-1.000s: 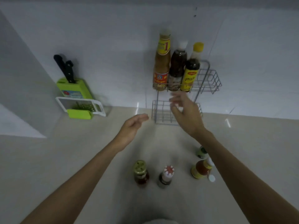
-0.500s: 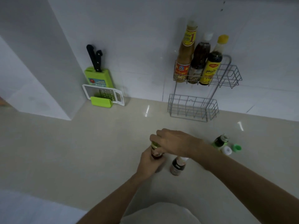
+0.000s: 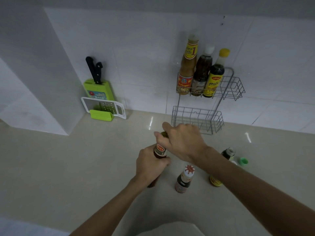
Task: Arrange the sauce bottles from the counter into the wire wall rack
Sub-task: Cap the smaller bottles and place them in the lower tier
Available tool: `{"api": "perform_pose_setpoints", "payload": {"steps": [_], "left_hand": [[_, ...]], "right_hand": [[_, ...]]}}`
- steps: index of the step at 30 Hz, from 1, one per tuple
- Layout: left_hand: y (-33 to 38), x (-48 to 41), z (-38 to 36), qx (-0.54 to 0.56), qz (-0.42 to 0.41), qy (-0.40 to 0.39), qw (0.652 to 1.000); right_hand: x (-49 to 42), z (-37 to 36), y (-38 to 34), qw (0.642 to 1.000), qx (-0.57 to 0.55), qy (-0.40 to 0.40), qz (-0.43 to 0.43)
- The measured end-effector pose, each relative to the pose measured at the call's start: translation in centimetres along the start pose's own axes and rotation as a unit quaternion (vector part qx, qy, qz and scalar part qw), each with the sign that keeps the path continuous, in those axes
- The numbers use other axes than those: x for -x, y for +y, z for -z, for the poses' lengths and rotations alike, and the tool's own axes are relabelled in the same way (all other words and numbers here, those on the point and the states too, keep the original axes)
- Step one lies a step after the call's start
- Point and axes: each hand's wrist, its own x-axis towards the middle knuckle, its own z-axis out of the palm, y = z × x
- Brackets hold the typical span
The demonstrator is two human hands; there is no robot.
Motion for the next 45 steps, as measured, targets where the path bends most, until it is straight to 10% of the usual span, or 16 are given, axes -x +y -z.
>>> {"api": "perform_pose_setpoints", "payload": {"steps": [5,7,12,18,25,28,34,45], "left_hand": [[0.8,-1.2,3.1,0.024,-0.043,-0.354,0.934],[1.3,-1.0,2.9,0.019,-0.039,-0.32,0.947],[1.5,-1.1,0.2,-0.007,0.054,-0.056,0.997],[0.8,-1.7,1.3,0.018,-0.013,-0.286,0.958],[2.3,-1.2,-0.6,-0.158,0.015,0.028,0.987],[2.8,-2.3,-0.6,-0.065,-0.006,-0.016,0.998],[1.5,-4.8,1.8,0.011,-0.025,-0.21,0.977],[0.4,-11.8,-3.9,-0.003,-0.046,-0.194,0.98]], "right_hand": [[0.4,1.8,0.7,0.97,0.022,-0.032,0.24],[0.4,1.7,1.2,0.964,0.036,-0.027,0.264],[-0.7,-0.6,0.0,0.997,0.063,0.04,-0.018],[2.0,0.3,1.4,0.995,0.036,-0.022,0.093],[-0.5,-2.1,-0.1,0.973,-0.114,-0.097,-0.176],[-2.5,-0.8,1.6,0.908,-0.323,-0.078,-0.254],[-5.8,4.8,6.0,0.915,-0.352,-0.019,-0.195],[-1.5,-4.0,9.7,0.851,-0.472,0.014,-0.23]]}}
